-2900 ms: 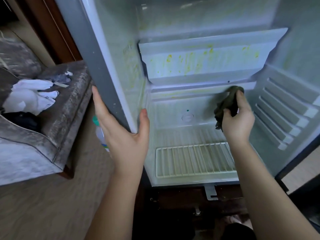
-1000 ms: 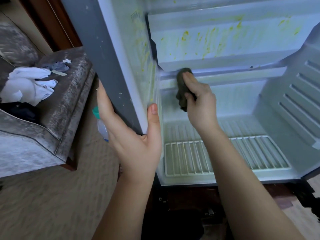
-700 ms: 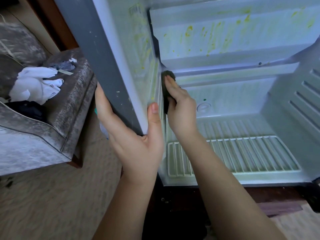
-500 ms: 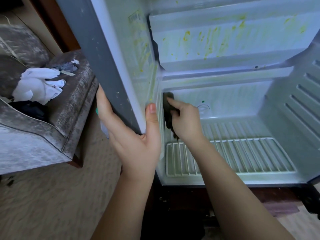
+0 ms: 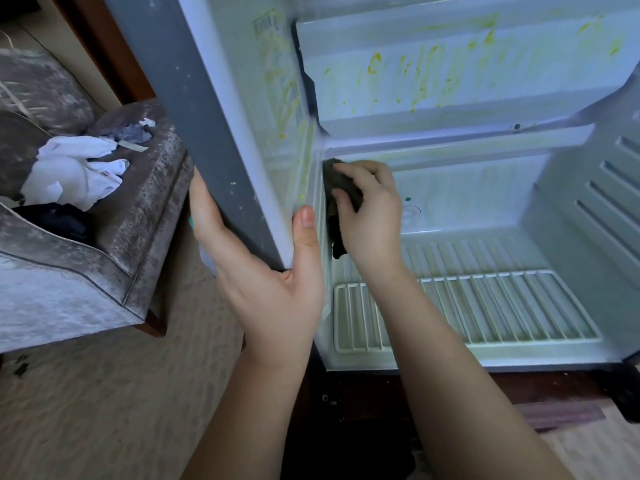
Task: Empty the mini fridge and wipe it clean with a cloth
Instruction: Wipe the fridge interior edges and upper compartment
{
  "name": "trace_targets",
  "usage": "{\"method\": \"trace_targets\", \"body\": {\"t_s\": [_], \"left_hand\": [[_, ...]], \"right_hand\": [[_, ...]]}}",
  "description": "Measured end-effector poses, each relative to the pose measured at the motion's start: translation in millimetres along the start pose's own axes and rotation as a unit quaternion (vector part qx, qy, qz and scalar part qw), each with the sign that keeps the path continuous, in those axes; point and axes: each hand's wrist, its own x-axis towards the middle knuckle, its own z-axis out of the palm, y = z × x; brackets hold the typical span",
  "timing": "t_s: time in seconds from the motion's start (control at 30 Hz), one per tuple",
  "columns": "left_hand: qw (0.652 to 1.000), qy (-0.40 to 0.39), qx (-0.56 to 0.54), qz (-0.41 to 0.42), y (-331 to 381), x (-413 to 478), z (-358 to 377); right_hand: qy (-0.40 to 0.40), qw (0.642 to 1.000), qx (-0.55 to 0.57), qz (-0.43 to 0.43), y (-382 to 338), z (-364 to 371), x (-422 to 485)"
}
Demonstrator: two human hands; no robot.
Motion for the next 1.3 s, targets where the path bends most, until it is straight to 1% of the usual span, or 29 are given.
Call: {"method": "trace_targets", "body": {"t_s": [0.07,0.17,0.23,0.27,0.33,0.4,0.5,0.57,0.63,0.73,0.8,0.87,0.93,1.0,1.07,1.13,1.2,1.3], "left_hand": [[1.000,-0.004,-0.007,-0.002,1,1,-1],[1.000,-0.008,-0.016,-0.003,1,2,-1],[0.999,-0.010,-0.028,-0.013,1,2,-1],[0.999,-0.012,-0.032,-0.017,2,1,-1],[0.999,-0.015,-0.035,-0.019,2,2,-2],[0.999,-0.014,-0.036,-0.019,3,2,-2],[0.999,-0.014,-0.038,-0.019,5,3,-2],[0.999,-0.014,-0.040,-0.020,6,3,-2],[0.999,-0.014,-0.041,-0.021,6,3,-3],[0.999,-0.014,-0.037,-0.016,7,2,-4],[0.999,-0.014,-0.036,-0.014,7,2,-3],[0.999,-0.015,-0.037,-0.019,8,1,-3],[0.999,-0.016,-0.040,-0.028,8,1,-3],[0.998,-0.017,-0.043,-0.036,8,1,-3],[0.998,-0.015,-0.041,-0.044,9,1,-3],[0.998,-0.009,-0.037,-0.050,11,1,-3],[0.998,-0.006,-0.038,-0.056,12,1,-4],[0.997,-0.007,-0.033,-0.066,13,1,-4]], "right_hand": [[0.049,0.997,0.018,0.060,6,-8,6],[0.141,0.977,0.019,0.159,21,-35,18],[0.176,0.961,0.037,0.209,30,-48,22],[0.186,0.957,0.036,0.219,32,-50,22],[0.198,0.958,0.027,0.206,32,-46,20],[0.192,0.966,0.019,0.172,22,-34,17],[0.134,0.987,-0.001,0.089,5,-16,13],[0.104,0.992,-0.019,0.064,2,-13,13],[0.114,0.989,-0.026,0.085,9,-22,17],[0.198,0.971,-0.008,0.132,13,-51,27],[0.222,0.962,0.010,0.157,14,-63,33],[0.210,0.960,0.047,0.177,11,-59,34],[0.189,0.967,0.046,0.166,10,-46,31],[0.133,0.980,0.025,0.144,9,-29,25],[0.055,0.989,0.018,0.137,10,-15,15],[0.020,0.989,0.005,0.144,13,-10,7],[0.043,0.986,0.017,0.159,14,-20,11],[0.114,0.980,0.021,0.160,10,-51,30]]}}
